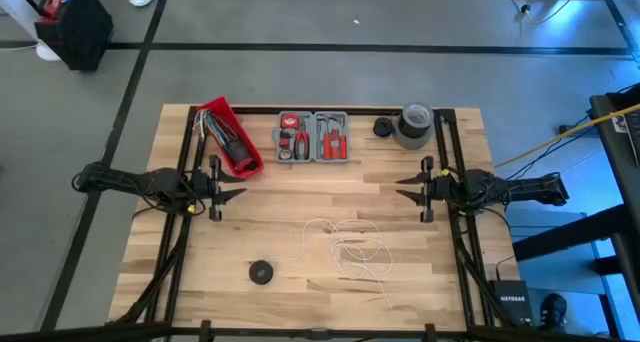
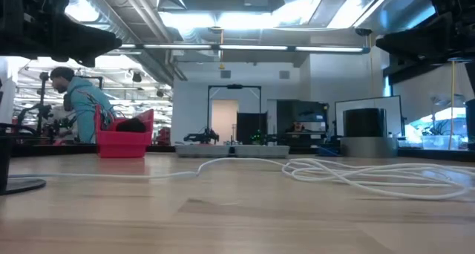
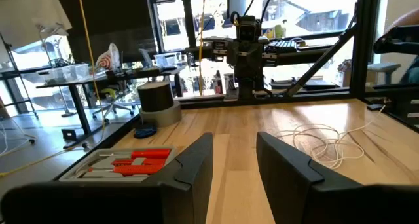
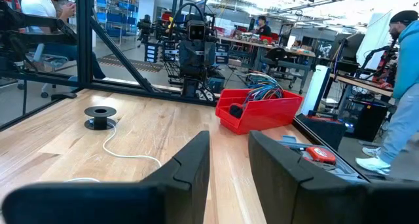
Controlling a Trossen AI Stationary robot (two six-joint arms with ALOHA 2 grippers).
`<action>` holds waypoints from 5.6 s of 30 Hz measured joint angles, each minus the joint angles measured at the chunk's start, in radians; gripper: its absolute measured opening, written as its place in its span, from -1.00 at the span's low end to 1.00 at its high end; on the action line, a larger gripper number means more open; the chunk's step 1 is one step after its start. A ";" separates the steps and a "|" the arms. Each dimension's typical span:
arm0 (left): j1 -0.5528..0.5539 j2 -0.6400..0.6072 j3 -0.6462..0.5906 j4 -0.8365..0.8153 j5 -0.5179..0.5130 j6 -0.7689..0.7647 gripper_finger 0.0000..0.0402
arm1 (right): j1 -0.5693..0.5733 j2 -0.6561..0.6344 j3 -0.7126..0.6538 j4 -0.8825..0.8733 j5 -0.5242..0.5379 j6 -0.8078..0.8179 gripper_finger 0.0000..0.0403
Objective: Coil cords
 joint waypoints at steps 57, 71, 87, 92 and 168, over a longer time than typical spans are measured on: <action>0.002 0.000 0.000 0.003 -0.002 0.137 -0.45 | 0.000 0.000 0.000 0.000 0.000 0.000 -0.45; 0.001 0.000 0.000 0.265 0.004 -0.174 -0.45 | 0.000 0.000 0.000 0.059 0.044 0.214 -0.45; 0.014 0.000 0.000 0.271 -0.018 -0.164 -0.45 | 0.000 0.000 0.000 0.076 0.363 0.255 -0.45; 0.014 0.004 0.004 0.266 -0.019 -0.118 -0.45 | 0.000 0.000 0.000 0.034 0.414 0.241 -0.45; -0.299 1.487 1.083 -0.701 -0.418 -0.282 -0.45 | 0.000 0.000 0.000 0.029 0.299 0.104 -0.45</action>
